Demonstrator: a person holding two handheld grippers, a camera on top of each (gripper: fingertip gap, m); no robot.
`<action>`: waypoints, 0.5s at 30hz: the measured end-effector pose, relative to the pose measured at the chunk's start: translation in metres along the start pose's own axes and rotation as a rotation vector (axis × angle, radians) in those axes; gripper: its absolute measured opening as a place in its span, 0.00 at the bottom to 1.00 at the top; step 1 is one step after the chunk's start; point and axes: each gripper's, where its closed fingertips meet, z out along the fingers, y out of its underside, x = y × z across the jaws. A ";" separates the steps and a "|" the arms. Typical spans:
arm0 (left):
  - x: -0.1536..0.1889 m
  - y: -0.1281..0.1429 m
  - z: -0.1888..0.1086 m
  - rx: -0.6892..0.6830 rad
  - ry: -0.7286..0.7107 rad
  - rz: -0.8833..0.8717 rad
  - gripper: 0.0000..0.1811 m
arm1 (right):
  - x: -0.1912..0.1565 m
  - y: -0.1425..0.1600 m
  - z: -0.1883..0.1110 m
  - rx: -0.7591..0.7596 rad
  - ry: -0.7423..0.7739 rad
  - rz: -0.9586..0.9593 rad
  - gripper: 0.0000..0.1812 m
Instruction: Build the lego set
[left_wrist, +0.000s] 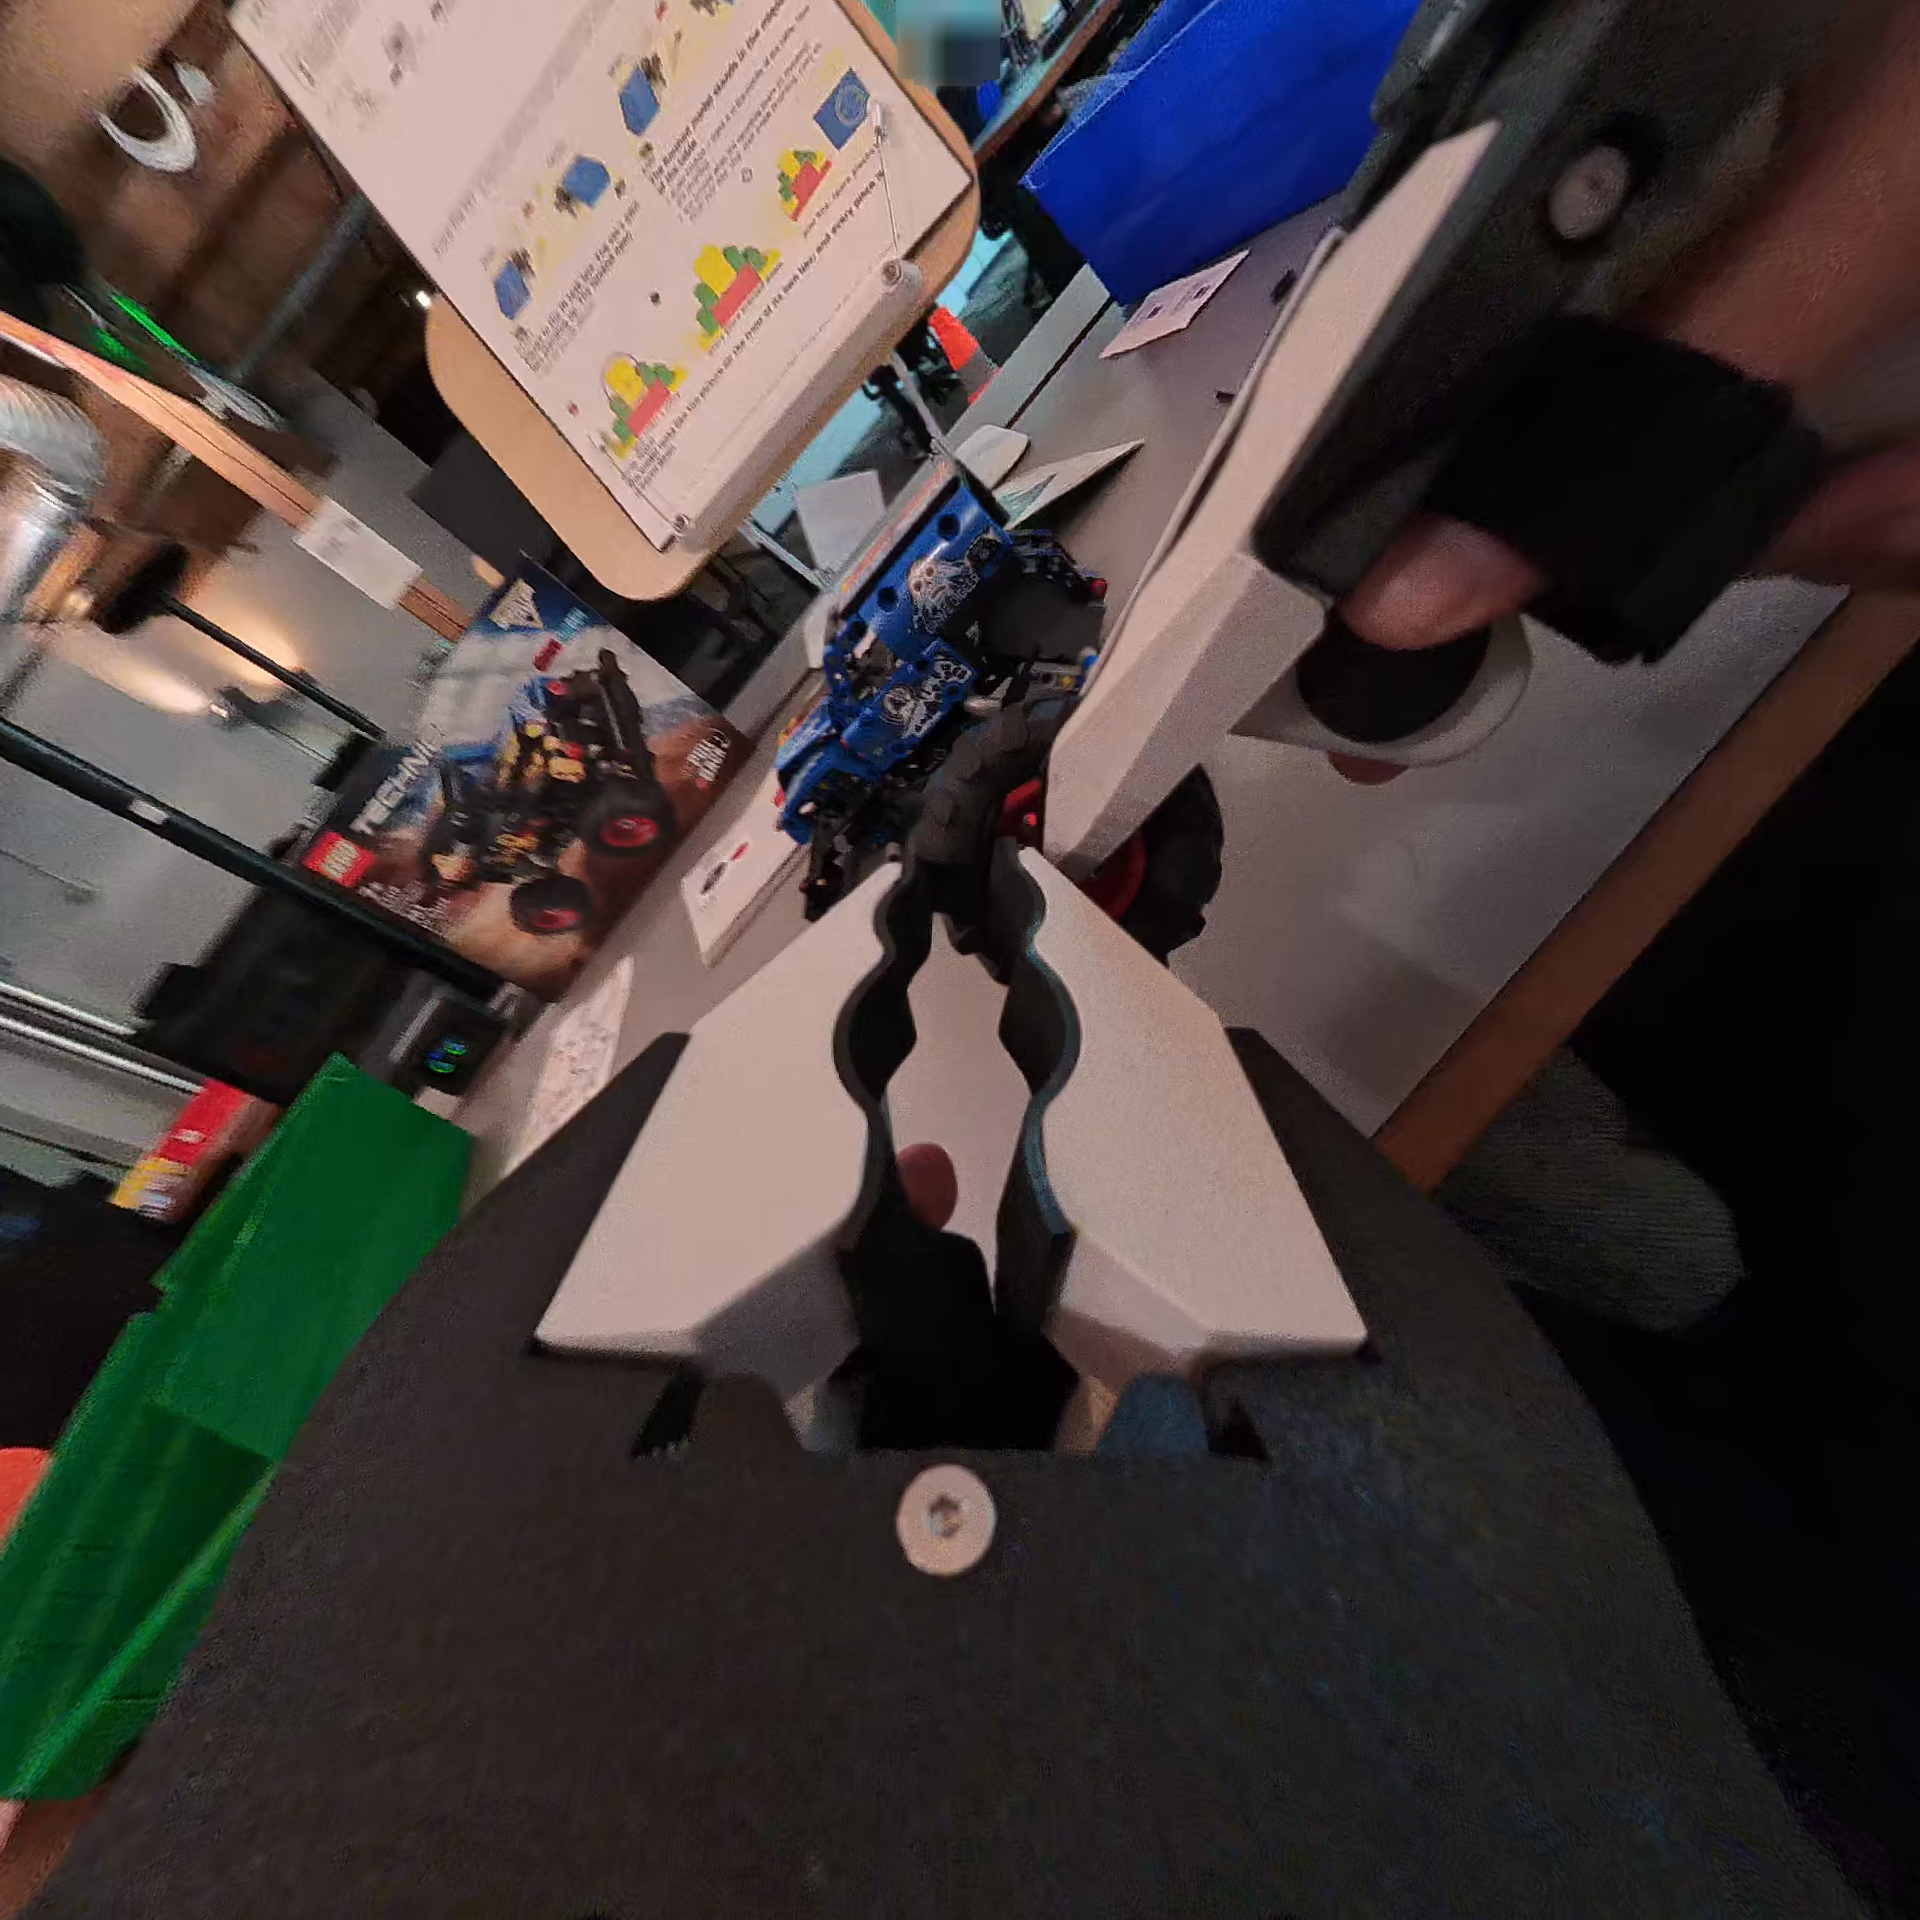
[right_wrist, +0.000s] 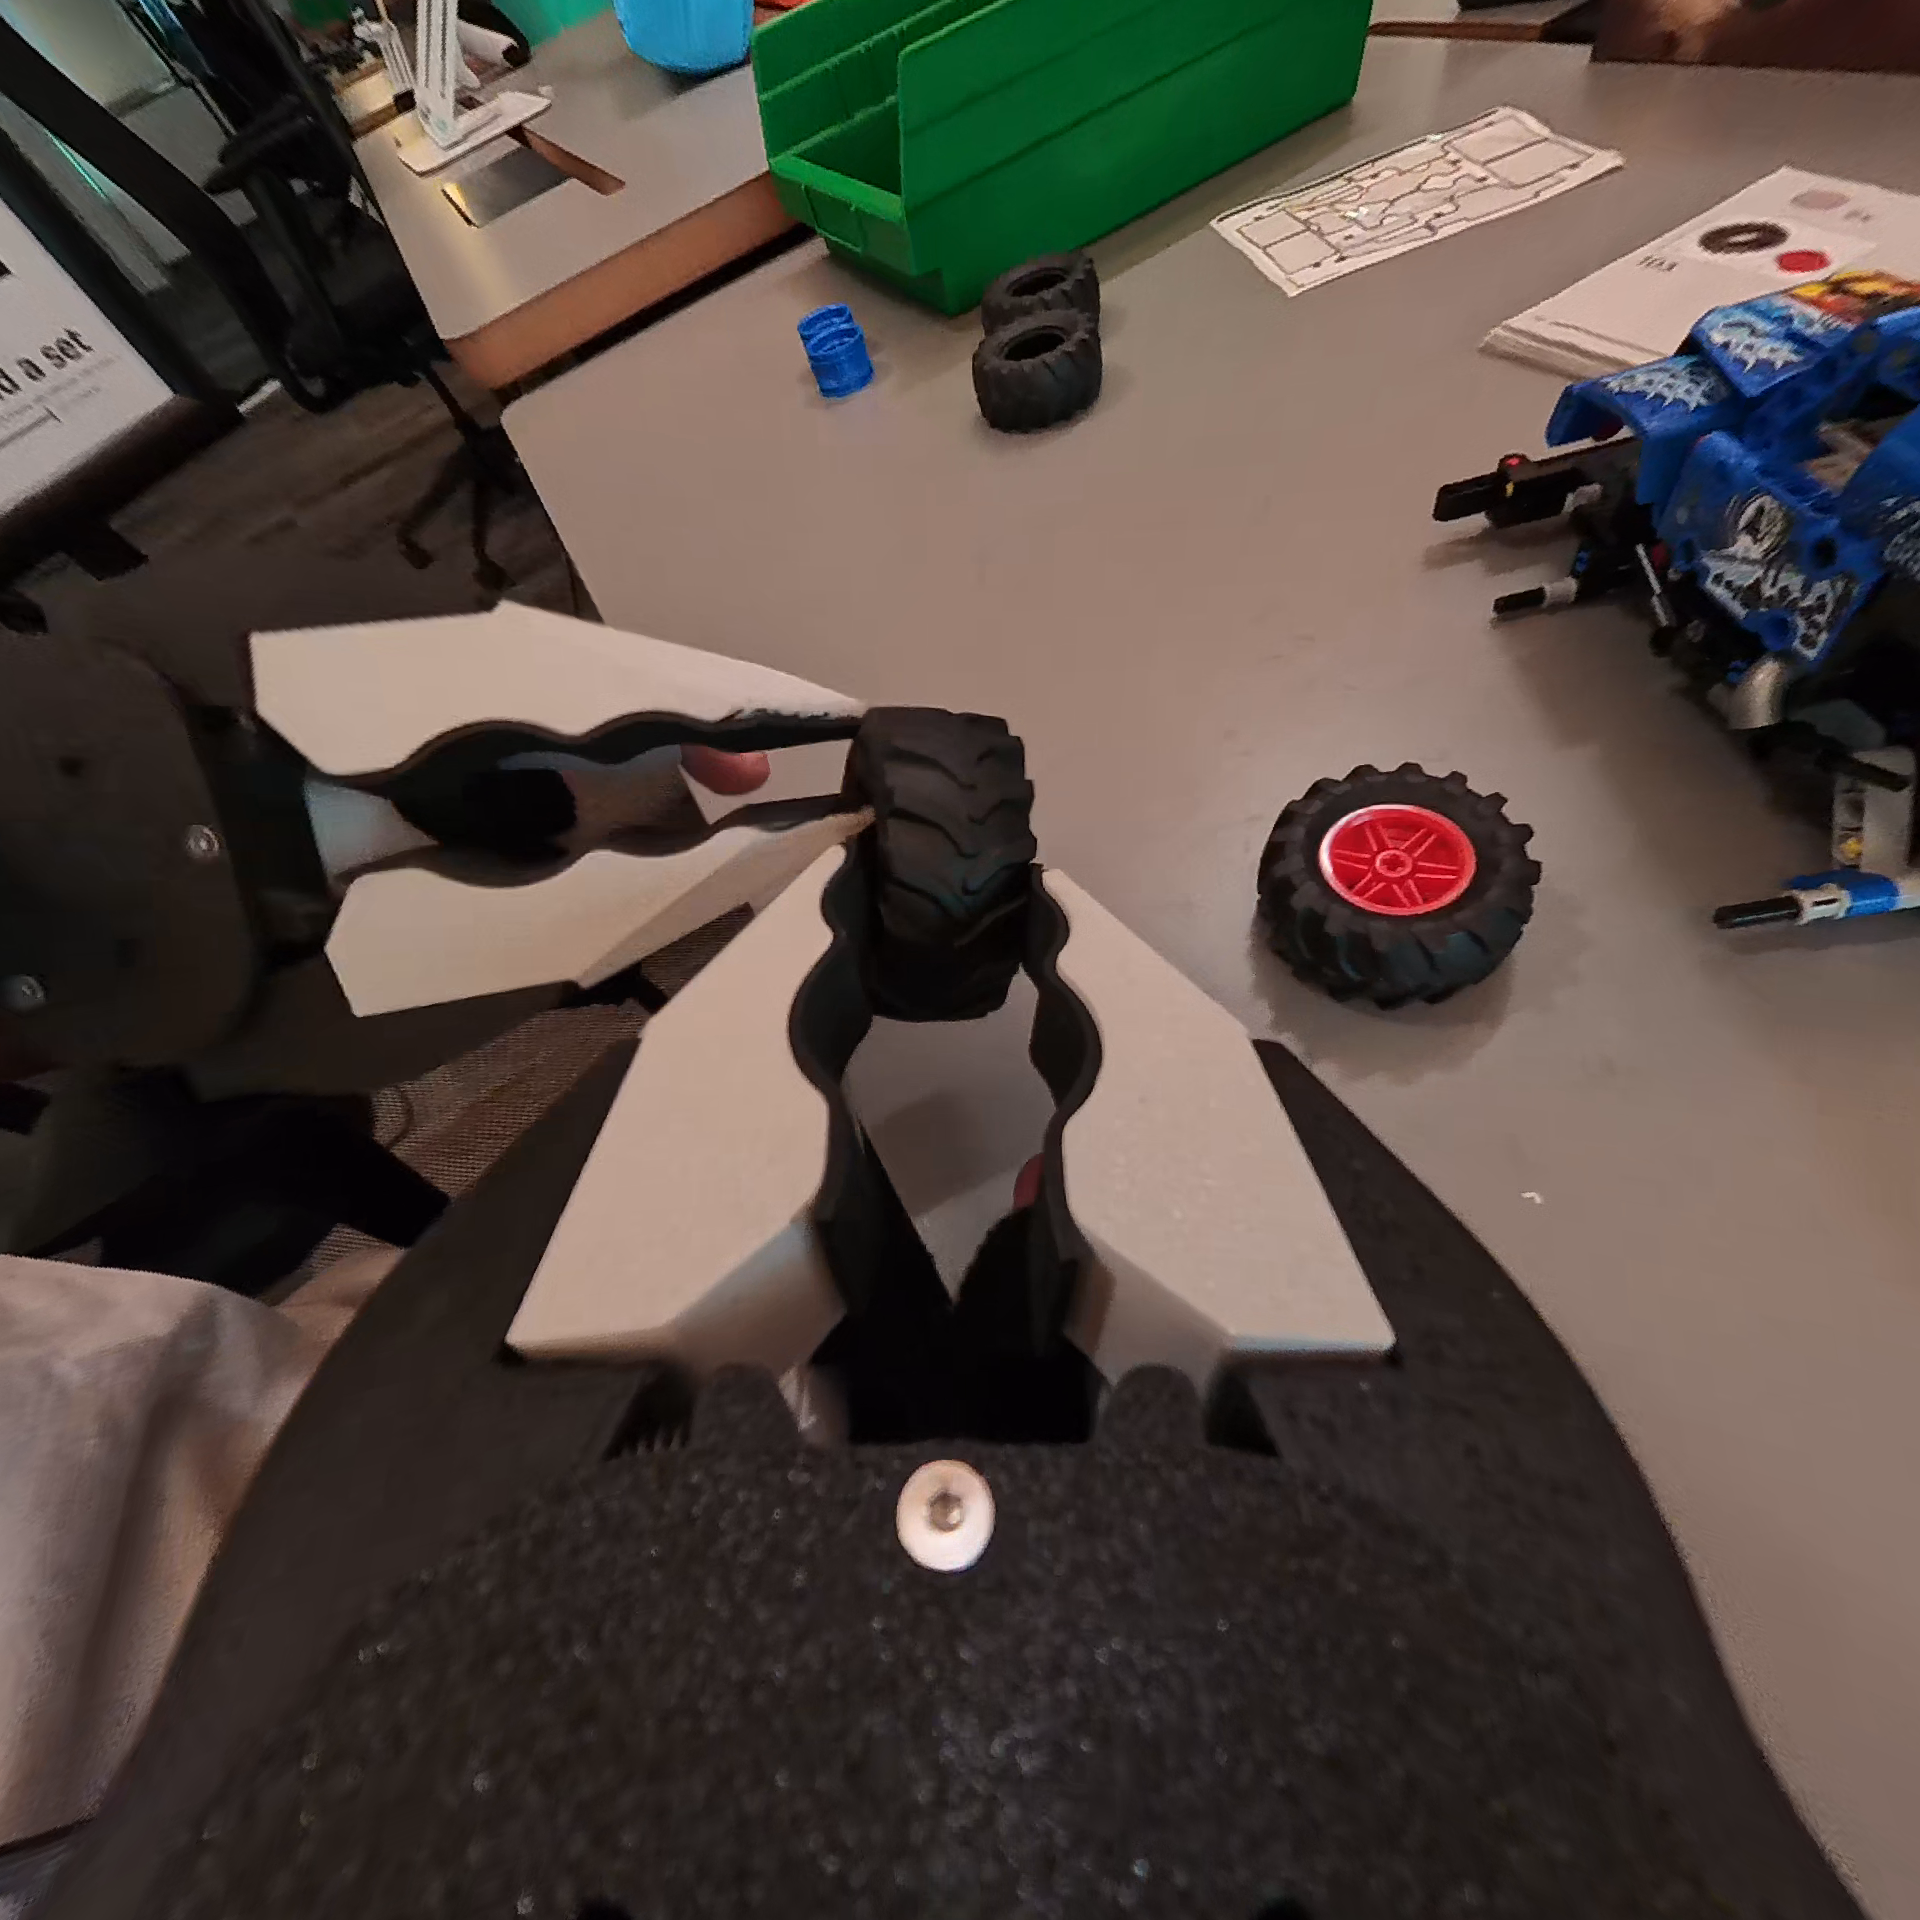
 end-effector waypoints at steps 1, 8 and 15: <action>0.001 0.000 0.000 0.001 -0.014 0.030 0.05 | 0.000 0.001 0.000 -0.001 -0.010 0.016 0.15; 0.004 -0.002 0.001 0.047 0.040 0.016 0.05 | 0.004 0.004 0.001 -0.007 -0.011 0.024 0.15; 0.002 -0.007 -0.003 0.106 0.175 -0.081 0.08 | 0.004 0.009 0.000 -0.039 -0.009 0.008 0.15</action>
